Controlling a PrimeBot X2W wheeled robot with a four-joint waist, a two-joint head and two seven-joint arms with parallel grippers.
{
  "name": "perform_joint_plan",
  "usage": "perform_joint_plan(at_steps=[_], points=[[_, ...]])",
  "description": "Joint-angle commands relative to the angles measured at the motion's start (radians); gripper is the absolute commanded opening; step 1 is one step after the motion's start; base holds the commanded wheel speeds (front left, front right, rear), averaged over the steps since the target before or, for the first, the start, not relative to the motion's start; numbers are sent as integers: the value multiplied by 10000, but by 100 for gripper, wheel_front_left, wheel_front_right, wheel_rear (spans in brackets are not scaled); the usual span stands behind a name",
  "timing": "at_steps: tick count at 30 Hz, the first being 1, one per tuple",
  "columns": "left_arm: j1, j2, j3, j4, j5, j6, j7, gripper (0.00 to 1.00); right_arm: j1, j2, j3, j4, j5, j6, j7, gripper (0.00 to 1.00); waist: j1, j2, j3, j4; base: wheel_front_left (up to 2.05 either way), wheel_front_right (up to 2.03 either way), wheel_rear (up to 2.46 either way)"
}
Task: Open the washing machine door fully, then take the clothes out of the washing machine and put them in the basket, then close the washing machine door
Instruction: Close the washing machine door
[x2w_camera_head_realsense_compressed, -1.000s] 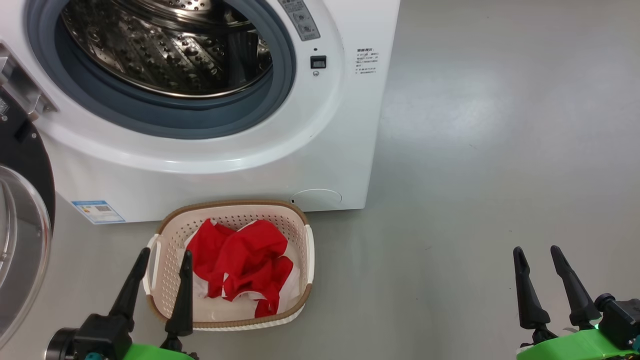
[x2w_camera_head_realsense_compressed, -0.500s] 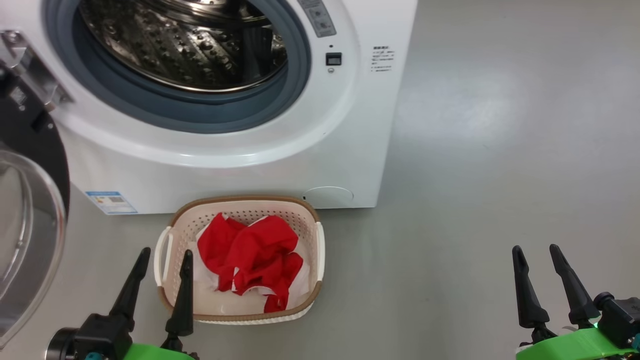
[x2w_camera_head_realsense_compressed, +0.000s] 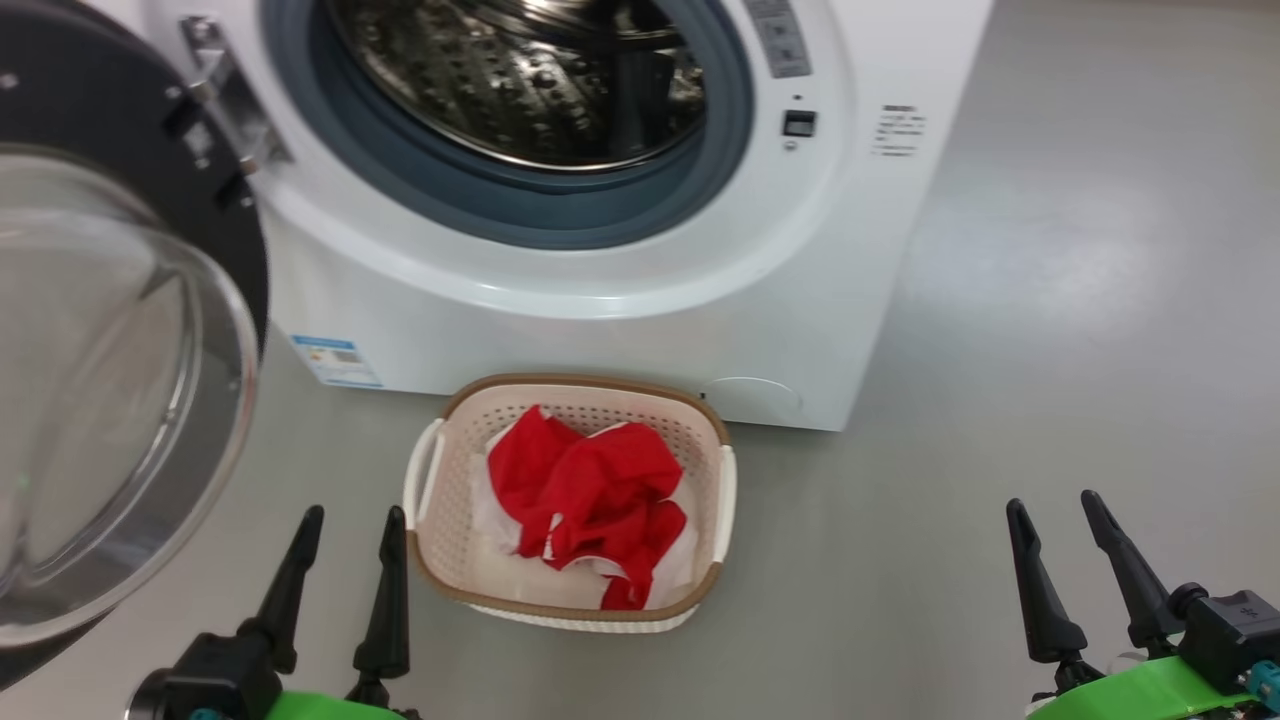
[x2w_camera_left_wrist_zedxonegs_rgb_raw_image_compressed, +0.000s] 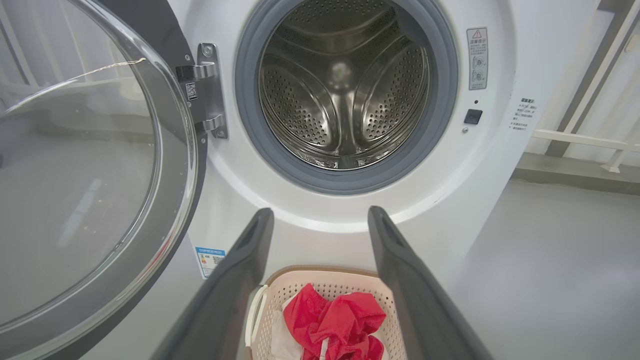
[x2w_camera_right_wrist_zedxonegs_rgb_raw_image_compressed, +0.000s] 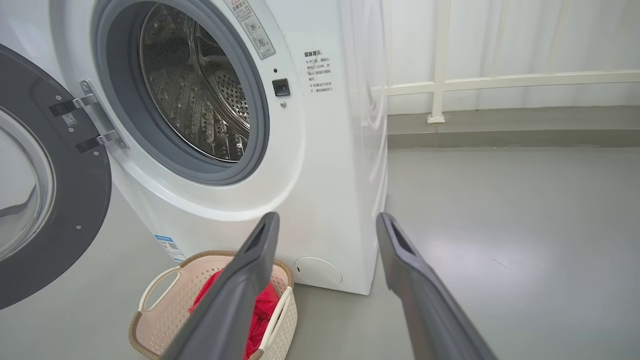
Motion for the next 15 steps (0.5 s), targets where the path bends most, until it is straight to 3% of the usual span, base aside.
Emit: perform_joint_plan(at_steps=[1, 15], points=[[81, 96, 213, -202, -88, 130, -49, 100, -382, -198, 336, -174, -91, 65, -65, 100, 0, 0, -105, 636, 0, 0, 0], [592, 95, -133, -205, -456, 538, -49, 100, -233, -388, 938, 20, -37, 65, -65, 100, 0, 0, -541, 2671, 0, 0, 0]])
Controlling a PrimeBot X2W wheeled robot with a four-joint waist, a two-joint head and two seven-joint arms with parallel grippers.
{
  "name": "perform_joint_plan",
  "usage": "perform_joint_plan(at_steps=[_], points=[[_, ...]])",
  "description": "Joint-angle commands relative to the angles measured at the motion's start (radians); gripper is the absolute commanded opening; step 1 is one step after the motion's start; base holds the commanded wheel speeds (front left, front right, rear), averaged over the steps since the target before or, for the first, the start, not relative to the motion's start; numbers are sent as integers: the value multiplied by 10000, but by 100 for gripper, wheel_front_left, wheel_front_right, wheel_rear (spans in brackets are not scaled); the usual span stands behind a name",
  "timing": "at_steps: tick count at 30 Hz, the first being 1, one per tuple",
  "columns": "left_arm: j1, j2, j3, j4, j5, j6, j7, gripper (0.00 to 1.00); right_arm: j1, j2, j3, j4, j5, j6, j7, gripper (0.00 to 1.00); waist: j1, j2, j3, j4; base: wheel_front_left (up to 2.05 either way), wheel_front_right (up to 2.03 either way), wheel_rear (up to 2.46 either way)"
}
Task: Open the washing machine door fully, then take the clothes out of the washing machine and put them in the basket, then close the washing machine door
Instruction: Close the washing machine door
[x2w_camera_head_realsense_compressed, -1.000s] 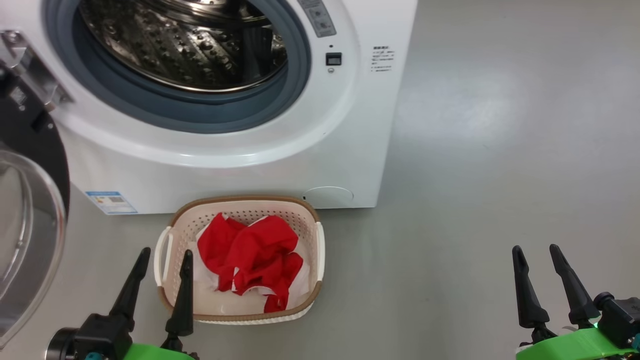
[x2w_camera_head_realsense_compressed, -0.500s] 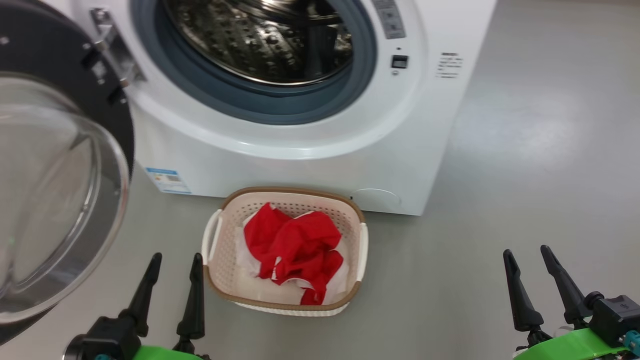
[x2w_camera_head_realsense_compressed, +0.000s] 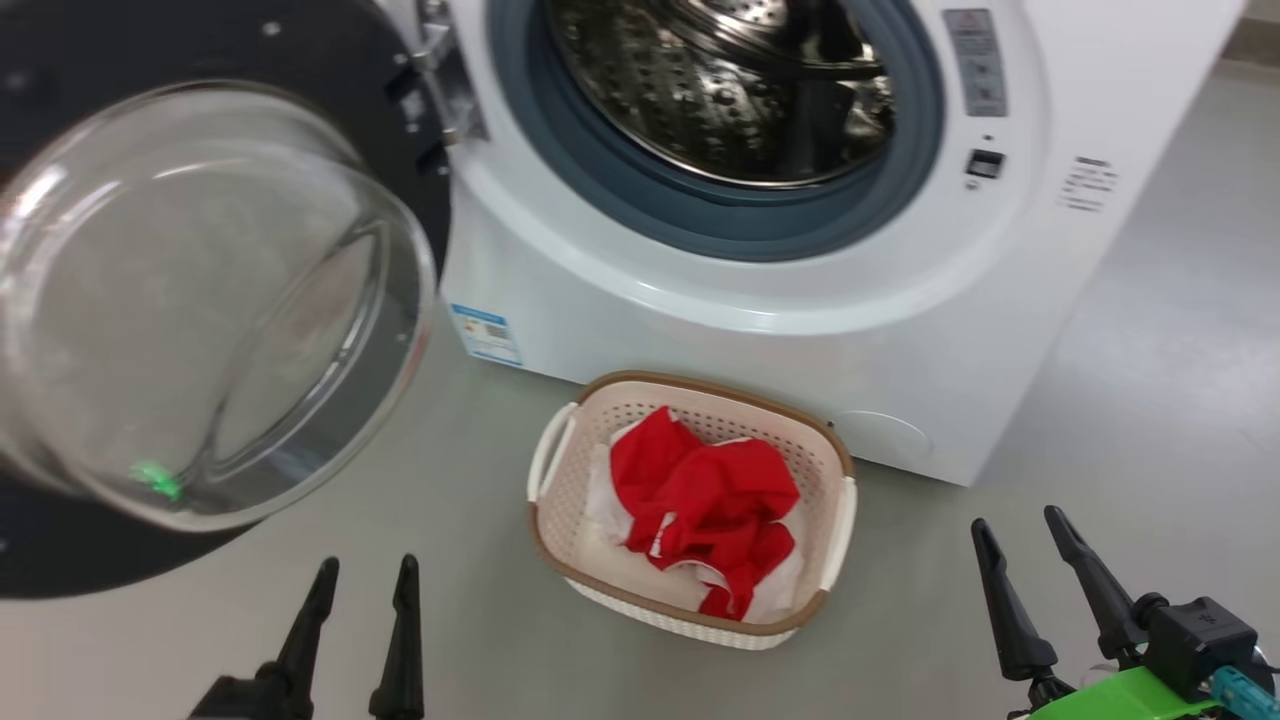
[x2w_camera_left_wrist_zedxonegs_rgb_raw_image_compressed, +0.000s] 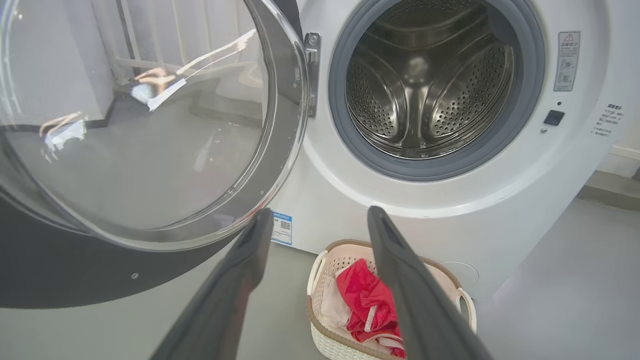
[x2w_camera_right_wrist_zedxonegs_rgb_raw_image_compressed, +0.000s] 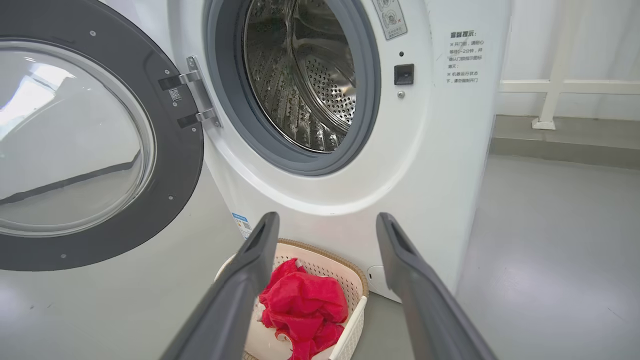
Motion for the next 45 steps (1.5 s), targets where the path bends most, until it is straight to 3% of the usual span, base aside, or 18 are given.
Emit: perform_joint_plan(at_steps=[1, 8, 15, 25, 26, 27, 28, 29, 34, 39, 45], points=[[36, 94, 284, -236, -75, 130, -51, 100, -230, -150, 360, -202, -34, 65, -65, 100, -1, 0, -247, 725, 0, 0, 0], [309, 93, 291, -334, -314, 420, -51, 100, -265, -145, 775, -106, 23, 65, -65, 100, -1, 0, -376, 1307, 0, 0, 0], [594, 93, 484, -608, -532, 689, -51, 100, -505, -210, 1266, 57, 84, 65, -65, 100, -1, 0, -316, 1373, 0, 0, 0], [636, 93, 521, -781, -645, 738, -51, 100, -566, -219, 1374, 128, 157, 65, -65, 100, -1, 0, -364, 1332, 0, 0, 0], [607, 93, 519, -807, -696, 693, -51, 79, -546, -200, 1340, 123, 160, 65, -65, 100, -1, 0, -370, 1325, 0, 0, 0], [568, 93, 532, -844, -735, 633, -51, 38, -523, -178, 1303, 114, 159, 65, -65, 100, -1, 0, -377, 1316, 0, 0, 0], [521, 93, 574, -902, -804, 570, -51, 6, -497, -154, 1268, 99, 157, 65, -65, 100, -1, 0, -379, 1307, 0, 0, 0], [475, 93, 642, -964, -872, 496, -51, 0, -470, -129, 1233, 83, 150, 65, -65, 100, -1, 0, -381, 1297, 0, 0, 0], [131, 93, 1409, -1657, -865, 165, -51, 0, -416, 5, 1052, -5, 114, 65, -65, 100, -1, 0, -302, 1135, 0, 0, 0], [-638, 157, 2642, -2806, -158, -406, -51, 0, -443, 98, 937, -74, 56, 65, -65, 100, -1, 0, -116, 1001, 0, 0, 0], [-2459, 917, 4017, -3678, -172, -847, -51, 0, -570, 115, 817, -138, -23, 65, -65, 100, -1, 0, 212, 983, 0, 0, 0]])
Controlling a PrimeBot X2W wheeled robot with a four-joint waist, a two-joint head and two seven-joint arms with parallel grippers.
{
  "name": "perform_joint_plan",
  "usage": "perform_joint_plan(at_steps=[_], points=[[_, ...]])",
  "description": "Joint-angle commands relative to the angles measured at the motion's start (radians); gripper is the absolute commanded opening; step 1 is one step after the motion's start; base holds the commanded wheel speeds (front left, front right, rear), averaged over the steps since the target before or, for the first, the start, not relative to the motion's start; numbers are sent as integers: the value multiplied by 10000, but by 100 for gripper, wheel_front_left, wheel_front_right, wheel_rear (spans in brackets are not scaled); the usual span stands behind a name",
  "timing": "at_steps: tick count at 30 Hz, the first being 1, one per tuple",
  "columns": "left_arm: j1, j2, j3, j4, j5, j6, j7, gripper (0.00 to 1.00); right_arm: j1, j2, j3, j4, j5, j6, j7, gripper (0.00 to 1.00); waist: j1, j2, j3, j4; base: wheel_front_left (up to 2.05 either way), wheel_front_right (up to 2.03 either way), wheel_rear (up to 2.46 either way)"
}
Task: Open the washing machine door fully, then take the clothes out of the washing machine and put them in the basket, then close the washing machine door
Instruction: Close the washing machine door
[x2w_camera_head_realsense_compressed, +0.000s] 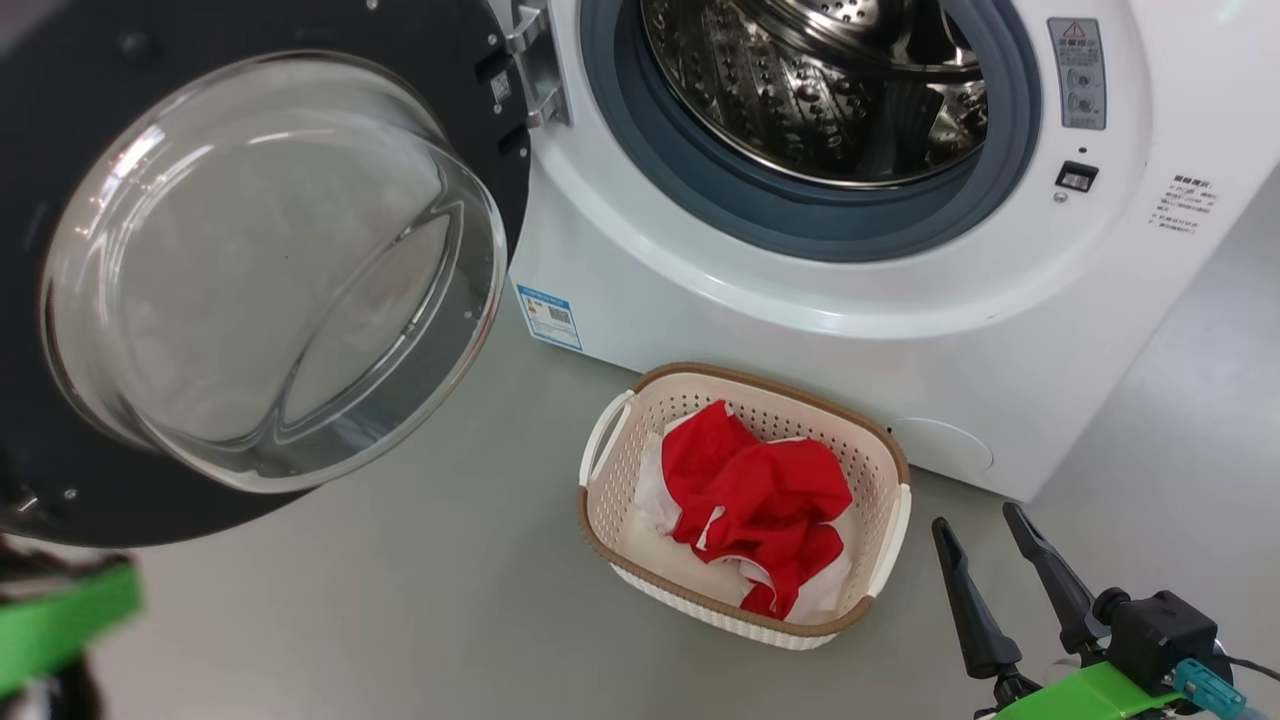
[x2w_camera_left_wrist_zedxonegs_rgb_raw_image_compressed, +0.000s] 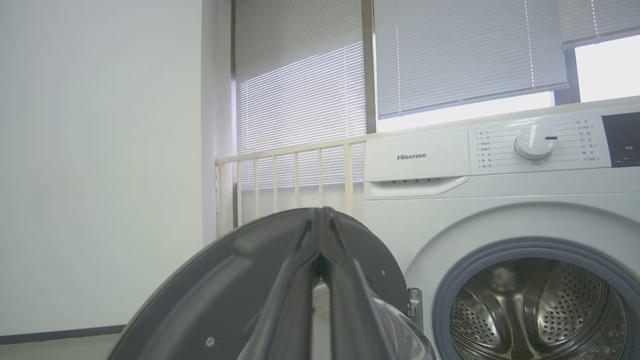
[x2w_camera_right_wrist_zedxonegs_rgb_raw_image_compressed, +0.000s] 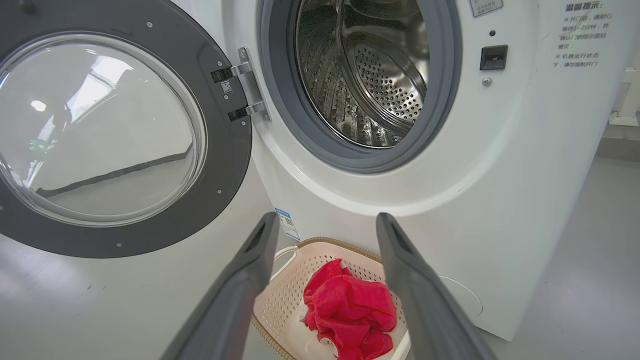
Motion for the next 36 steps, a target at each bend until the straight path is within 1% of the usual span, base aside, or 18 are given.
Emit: perform_joint_plan(at_steps=[1, 5, 7, 10, 13, 15, 18, 24, 28, 32, 36], points=[[-593, 432, 537, -309, -133, -53, -46, 0, -344, -67, 229, -274, -100, 65, -65, 100, 0, -1, 132, -17, 0, 0, 0], [-2068, 1149, 1366, 165, -1316, -160, -46, 0, -529, -85, 241, -288, -133, 65, -65, 100, 0, -1, 360, -97, 0, 0, 0], [-2756, 1664, 1613, 614, -1871, -176, -46, 0, -615, -93, 220, -308, -131, 65, -65, 100, 0, -1, 471, -120, 0, 0, 0], [-3694, 2591, 1664, 1453, -2606, -183, -46, 0, -700, -104, 188, -327, -127, 65, -65, 100, 0, -1, 588, -156, 0, 0, 0], [-4542, 3464, 1591, 2664, -3321, -185, -6, 0, -712, -91, 141, -364, -142, 65, -65, 100, 0, -1, 704, -182, 0, 0, 0], [-5159, 3882, 1673, 3662, -3928, -185, 180, 0, -731, -101, 127, -370, -147, 65, -65, 100, 0, -1, 780, -199, 0, 0, 0], [-5948, 4564, 1694, 5269, -4484, -186, 569, 0, -796, -135, 148, -364, -150, 65, -65, 100, 0, -1, 891, -237, 0, 0, 0], [-7233, 5365, 1786, 8209, -5534, -187, 1994, 0, -953, -227, 160, -388, -145, 65, -65, 100, 0, -1, 1136, -291, 0, 0, 0], [-7817, 5812, 1664, 9847, -5979, -121, 3580, 0, -995, -267, 193, -373, -139, 65, -65, 100, 0, -1, 1235, -327, 0, 0, 0], [-8172, 6125, 1576, 10921, -6350, -55, 5118, 0, -1004, -296, 194, -376, -137, 65, -65, 100, 0, -1, 1331, -337, 0, 0, 0], [-8325, 6284, 1336, 11477, -6509, -27, 6492, 0, -1004, -316, 174, -404, -145, 65, -65, 100, 0, -1, 1419, -316, 0, 0, 0]])
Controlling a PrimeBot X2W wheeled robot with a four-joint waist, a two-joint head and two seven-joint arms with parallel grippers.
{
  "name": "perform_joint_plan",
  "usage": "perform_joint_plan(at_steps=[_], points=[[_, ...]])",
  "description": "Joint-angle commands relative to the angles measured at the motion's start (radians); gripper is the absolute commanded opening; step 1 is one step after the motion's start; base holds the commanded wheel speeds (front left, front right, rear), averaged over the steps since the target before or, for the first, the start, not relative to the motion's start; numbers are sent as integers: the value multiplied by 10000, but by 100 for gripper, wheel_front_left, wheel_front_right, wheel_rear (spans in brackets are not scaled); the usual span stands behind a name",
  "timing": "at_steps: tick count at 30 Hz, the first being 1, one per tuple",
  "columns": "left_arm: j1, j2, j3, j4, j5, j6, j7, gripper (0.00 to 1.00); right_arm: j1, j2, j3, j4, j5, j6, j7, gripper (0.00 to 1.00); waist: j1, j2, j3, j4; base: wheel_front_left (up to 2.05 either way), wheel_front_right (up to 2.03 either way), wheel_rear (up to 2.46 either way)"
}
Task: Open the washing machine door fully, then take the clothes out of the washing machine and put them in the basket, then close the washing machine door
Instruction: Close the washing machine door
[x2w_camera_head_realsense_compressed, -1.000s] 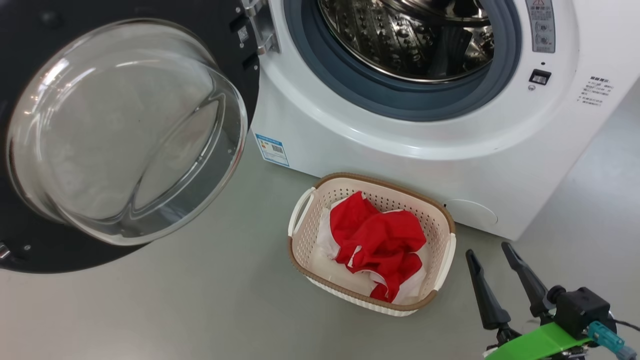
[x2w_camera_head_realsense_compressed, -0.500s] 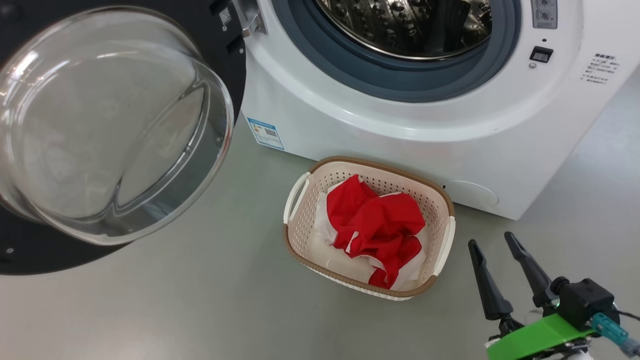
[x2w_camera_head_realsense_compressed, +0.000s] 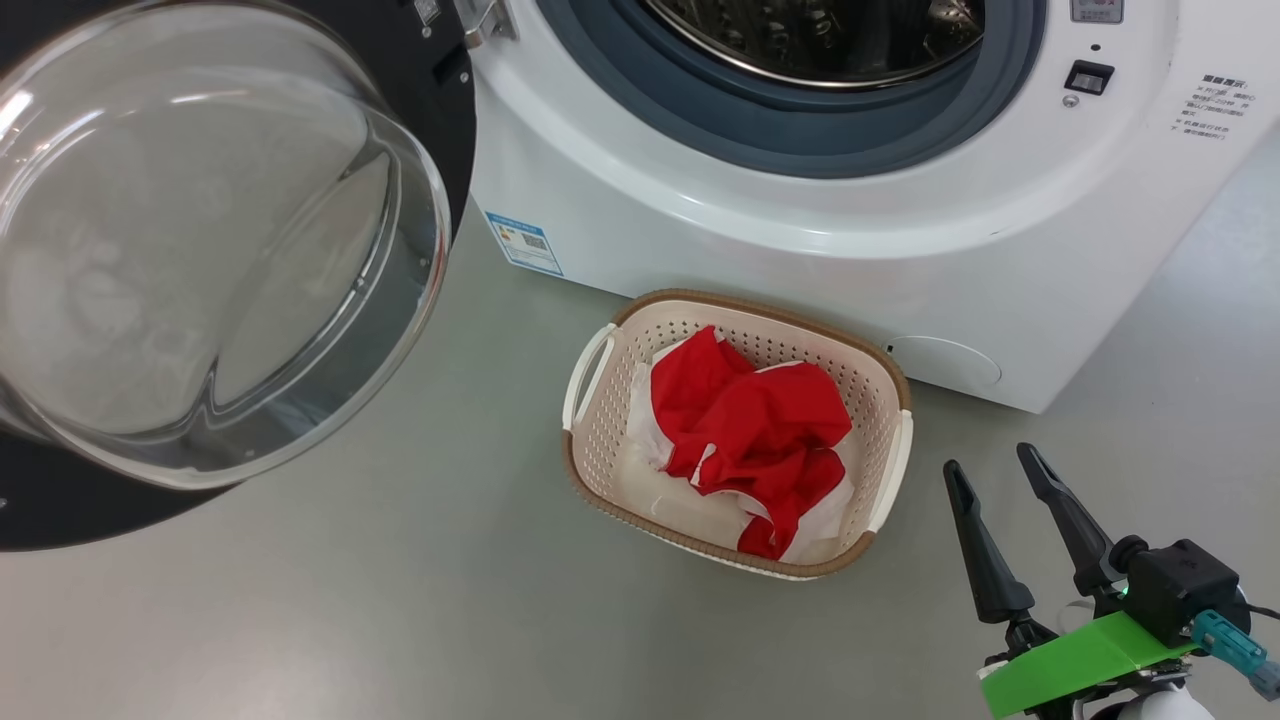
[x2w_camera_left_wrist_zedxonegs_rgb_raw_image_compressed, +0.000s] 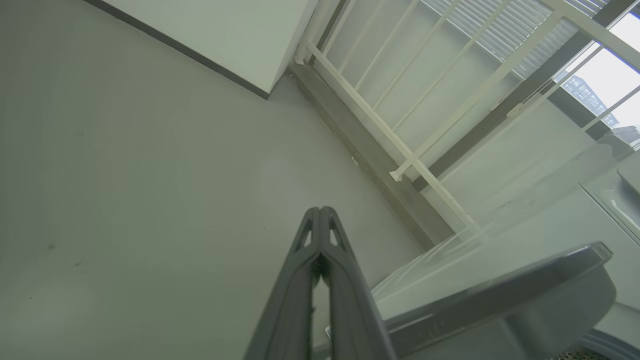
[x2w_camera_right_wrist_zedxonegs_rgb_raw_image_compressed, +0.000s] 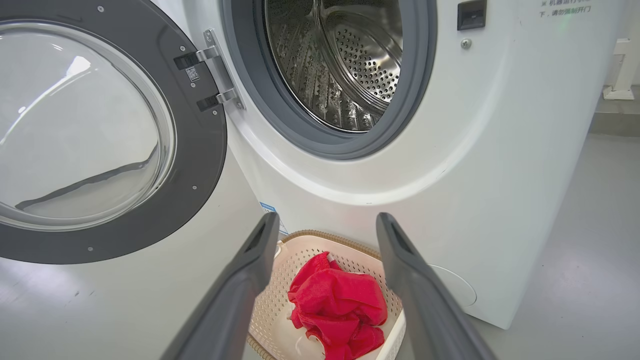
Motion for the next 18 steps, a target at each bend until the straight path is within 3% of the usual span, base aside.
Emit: perform_joint_plan(at_steps=[1, 11, 18], points=[[-111, 858, -13, -148, -54, 43, 410, 0, -238, -41, 227, -267, -121, 65, -65, 100, 0, 0, 29, 10, 0, 0, 0], [18, 868, -489, -34, -167, 48, 2369, 0, -272, -80, 253, -251, -115, 65, -65, 100, 0, 0, 71, 0, 0, 0, 0], [535, 672, -715, -731, -597, -58, 3790, 0, -220, -7, 215, -211, -108, 65, -65, 100, 0, 0, -98, -59, 0, 0, 0]])
